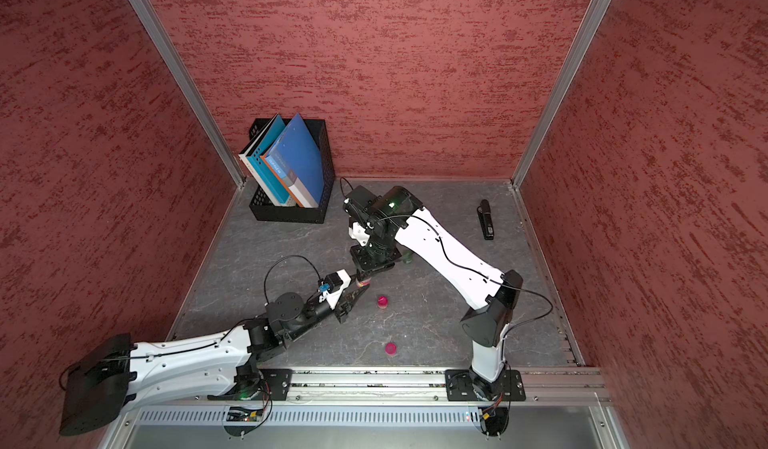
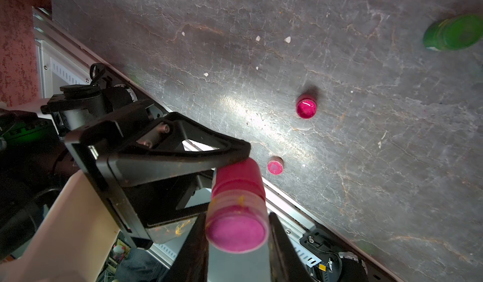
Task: Close the paint jar lid
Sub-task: Close the lid on the paint jar.
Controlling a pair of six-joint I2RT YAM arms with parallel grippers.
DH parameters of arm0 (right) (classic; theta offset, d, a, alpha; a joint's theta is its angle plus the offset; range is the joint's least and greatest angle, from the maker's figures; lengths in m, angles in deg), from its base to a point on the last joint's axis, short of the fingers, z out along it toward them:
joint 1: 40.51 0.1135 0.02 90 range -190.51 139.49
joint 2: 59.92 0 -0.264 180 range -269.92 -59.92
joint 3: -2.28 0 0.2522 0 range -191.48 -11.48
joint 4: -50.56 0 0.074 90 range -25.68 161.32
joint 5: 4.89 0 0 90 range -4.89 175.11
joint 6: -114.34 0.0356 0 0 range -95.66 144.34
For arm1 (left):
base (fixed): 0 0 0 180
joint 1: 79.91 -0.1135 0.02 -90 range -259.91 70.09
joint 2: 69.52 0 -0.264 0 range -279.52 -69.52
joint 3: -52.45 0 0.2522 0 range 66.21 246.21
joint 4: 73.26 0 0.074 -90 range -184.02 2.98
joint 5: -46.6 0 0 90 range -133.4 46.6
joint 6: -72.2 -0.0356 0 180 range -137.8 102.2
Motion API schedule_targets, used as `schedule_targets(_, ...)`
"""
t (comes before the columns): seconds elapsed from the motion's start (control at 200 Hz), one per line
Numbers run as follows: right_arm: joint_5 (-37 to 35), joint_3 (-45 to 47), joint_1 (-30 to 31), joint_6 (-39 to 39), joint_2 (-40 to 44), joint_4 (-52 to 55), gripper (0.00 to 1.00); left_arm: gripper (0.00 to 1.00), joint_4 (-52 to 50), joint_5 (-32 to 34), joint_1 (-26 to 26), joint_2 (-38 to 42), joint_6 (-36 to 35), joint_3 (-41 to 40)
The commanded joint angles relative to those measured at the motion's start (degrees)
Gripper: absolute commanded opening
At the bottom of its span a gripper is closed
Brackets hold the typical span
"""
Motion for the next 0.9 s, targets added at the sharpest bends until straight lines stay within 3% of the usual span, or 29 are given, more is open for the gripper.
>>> schedule_targets(0.0, 0.68, 2.81, 0.14, 1.86, 1.27, 5.11, 0.27, 0.20, 7.29, 0.77, 0.07, -0.16, 0.05, 2.68)
schedule_targets(0.456, 0.73, 4.06, 0.21, 3.07, 2.43, 2.68, 0.29, 0.21, 7.53, 0.38, 0.35, -0.08, 0.43, 2.75)
schedule_targets(0.897, 1.34, 0.87, 0.19, 2.26, 0.53, 4.13, 0.29, 0.20, 6.36, 2.42, 4.95, -0.38, -2.89, 4.23)
